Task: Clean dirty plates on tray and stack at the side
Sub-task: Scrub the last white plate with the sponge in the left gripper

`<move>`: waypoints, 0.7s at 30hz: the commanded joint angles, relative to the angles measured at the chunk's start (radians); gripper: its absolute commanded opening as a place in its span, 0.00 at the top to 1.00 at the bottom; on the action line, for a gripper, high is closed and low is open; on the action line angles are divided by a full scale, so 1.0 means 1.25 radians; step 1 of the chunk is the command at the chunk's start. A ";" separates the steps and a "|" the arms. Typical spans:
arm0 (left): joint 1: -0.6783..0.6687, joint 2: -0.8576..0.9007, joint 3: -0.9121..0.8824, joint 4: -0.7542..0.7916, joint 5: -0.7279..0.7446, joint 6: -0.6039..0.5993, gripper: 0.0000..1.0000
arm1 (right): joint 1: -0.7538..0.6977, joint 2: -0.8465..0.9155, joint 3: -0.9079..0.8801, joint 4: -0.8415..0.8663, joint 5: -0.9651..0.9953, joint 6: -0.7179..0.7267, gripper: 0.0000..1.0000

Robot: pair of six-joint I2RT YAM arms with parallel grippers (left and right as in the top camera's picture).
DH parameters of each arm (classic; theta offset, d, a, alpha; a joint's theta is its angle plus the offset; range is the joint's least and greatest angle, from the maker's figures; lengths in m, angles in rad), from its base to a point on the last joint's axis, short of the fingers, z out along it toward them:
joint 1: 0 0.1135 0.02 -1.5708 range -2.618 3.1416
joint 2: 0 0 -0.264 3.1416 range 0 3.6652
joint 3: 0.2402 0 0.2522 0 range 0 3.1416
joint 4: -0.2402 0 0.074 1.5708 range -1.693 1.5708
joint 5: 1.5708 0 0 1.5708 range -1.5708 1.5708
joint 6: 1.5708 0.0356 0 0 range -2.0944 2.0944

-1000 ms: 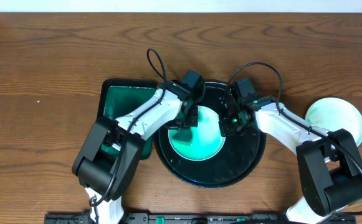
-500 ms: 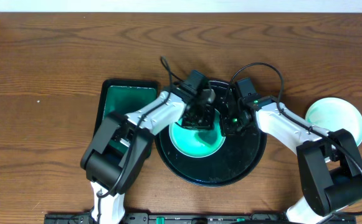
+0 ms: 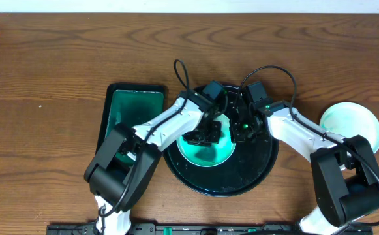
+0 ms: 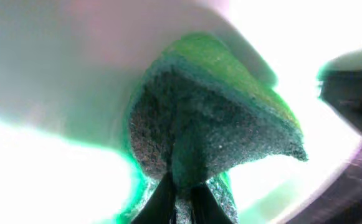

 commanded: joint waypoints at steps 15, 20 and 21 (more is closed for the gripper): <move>0.074 0.055 -0.050 0.314 0.384 0.087 0.93 | 0.002 0.028 -0.021 -0.003 0.060 -0.007 0.99; 0.027 0.055 -0.050 0.302 0.419 0.095 0.93 | 0.002 0.028 -0.021 -0.004 0.060 -0.007 0.99; 0.025 0.055 -0.050 0.295 0.419 0.095 0.93 | 0.002 0.028 -0.021 -0.004 0.060 -0.007 0.99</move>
